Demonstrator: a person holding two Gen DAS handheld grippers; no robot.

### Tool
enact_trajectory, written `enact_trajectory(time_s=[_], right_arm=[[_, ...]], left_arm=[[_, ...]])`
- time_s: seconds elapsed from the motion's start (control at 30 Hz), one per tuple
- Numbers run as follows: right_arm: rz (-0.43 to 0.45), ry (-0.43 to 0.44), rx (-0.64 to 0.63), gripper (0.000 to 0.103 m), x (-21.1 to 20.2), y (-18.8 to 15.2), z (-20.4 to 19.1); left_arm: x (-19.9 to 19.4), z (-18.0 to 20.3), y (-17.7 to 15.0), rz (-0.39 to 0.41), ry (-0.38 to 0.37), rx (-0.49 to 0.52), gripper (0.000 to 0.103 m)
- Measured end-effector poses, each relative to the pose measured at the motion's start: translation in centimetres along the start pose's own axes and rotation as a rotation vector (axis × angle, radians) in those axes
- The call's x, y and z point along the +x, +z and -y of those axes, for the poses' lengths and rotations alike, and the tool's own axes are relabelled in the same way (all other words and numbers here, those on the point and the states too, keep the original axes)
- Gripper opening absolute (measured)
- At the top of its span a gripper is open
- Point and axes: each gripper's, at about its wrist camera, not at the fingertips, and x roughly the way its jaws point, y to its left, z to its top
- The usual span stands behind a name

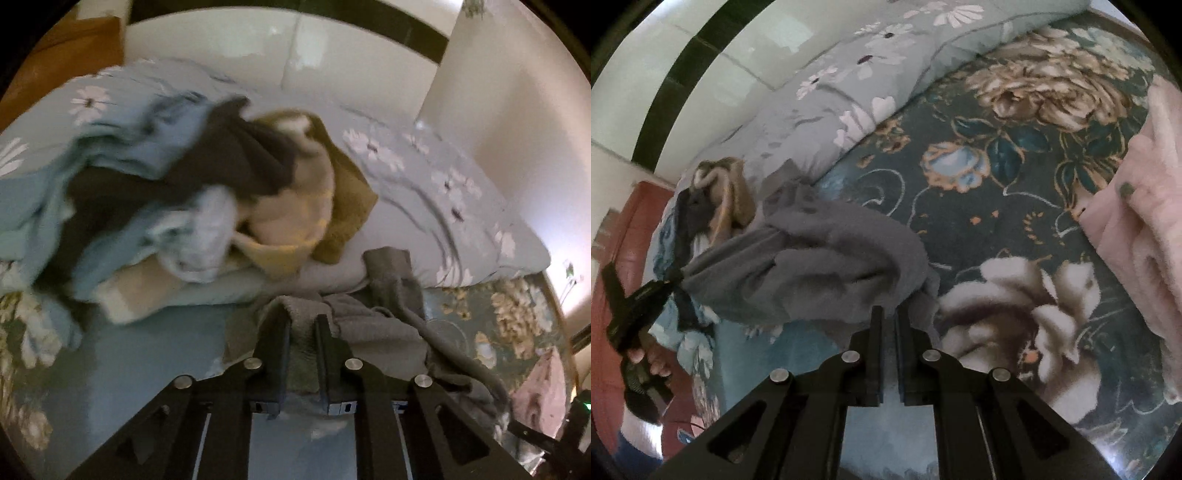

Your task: Fold clothes

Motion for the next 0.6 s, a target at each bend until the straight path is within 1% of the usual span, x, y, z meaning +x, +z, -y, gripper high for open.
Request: enact_trajectory(time_s=[0.07,0.17,0.3,0.4,0.47,0.53,0.6], right_arm=[[-0.010,0.005,-0.023,0.005,-0.5,-0.7,-0.4],[-0.027,0.020,-0.042,0.005,-0.9,-2.2,-0.9],[-0.047,0.034,-0.080,0.005,-1.1,-3.6,-2.0],[-0.065,0.050,-0.125,0.005,-1.0,-4.2,-3.6],[-0.081,0.059,-0.179,0.005,-0.5,-4.3,-5.5],[-0.099,0.056,-0.254,0.005,0.2,-4.3,-7.7],[-0.115,0.049,-0.314,0.005,1.3,-4.1,-9.9]], left_arm=[[-3.3,-1.7,-1.7,0.039,-0.003,-0.028,0.013],[-7.3,-4.7,-5.9,0.075,0.034,-0.070,0.013],[-11.2,-10.3,-12.5,0.073,0.096,-0.200,0.013],[-13.1,-14.5,-17.8,0.048,0.160,-0.319,0.012],[-13.9,-17.2,-21.3,0.024,0.197,-0.412,0.012],[-14.2,-19.2,-24.3,0.011,0.216,-0.497,0.012],[-13.9,-20.1,-26.2,0.003,0.216,-0.559,0.012]])
